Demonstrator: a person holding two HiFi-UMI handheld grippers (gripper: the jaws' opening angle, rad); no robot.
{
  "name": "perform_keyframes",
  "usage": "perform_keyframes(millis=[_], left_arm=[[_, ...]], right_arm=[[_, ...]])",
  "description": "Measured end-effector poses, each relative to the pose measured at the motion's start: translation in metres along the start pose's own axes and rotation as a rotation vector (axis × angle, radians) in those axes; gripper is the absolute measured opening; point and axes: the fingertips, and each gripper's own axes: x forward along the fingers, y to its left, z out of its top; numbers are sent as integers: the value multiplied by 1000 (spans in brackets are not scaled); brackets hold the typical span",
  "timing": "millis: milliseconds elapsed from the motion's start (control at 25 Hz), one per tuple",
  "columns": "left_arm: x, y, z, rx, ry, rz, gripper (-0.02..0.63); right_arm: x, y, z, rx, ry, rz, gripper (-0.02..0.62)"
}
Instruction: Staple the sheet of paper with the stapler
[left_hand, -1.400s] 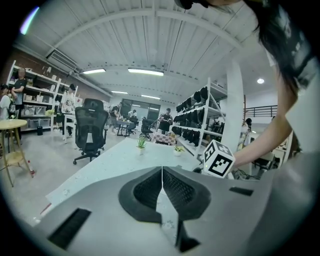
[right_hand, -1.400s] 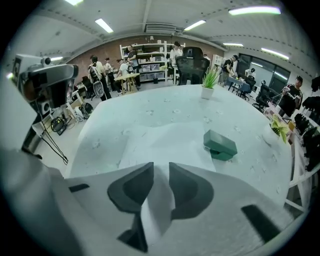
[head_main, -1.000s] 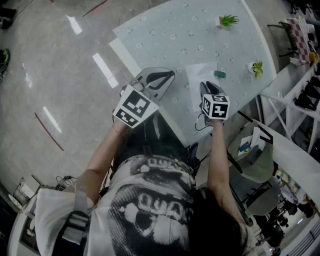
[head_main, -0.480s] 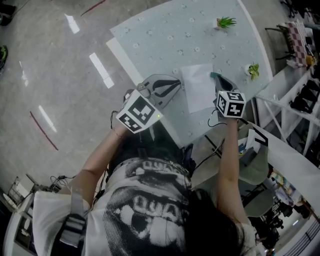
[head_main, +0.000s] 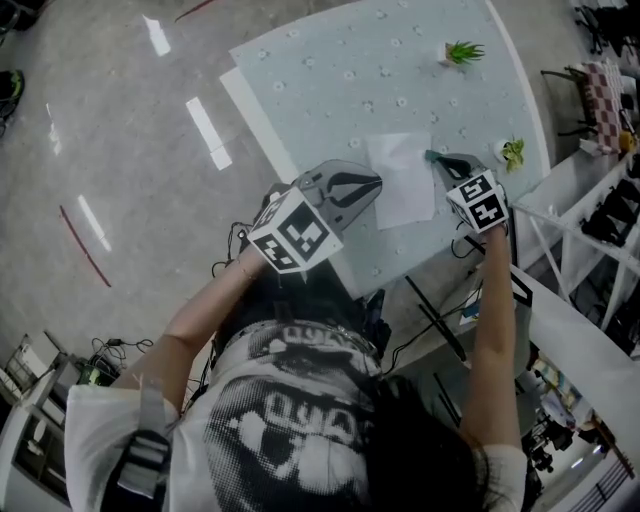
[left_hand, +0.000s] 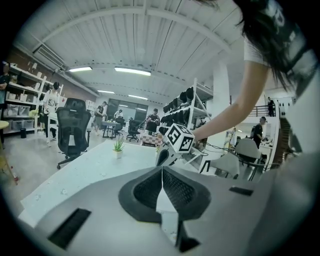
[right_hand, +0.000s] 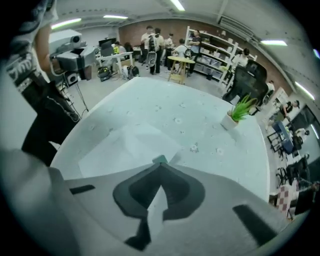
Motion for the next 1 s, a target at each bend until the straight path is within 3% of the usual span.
perform_keyframes(millis=[160, 840, 1000], left_arm=[[4, -2, -2, -9, 12, 17, 5], [13, 2, -9, -44, 29, 98, 5], [17, 5, -10, -51, 20, 104, 5]], right_arm=[[1, 3, 11, -106, -2, 68, 5], [12, 11, 5, -450, 173, 207, 6], [14, 11, 5, -441, 225, 232, 6]])
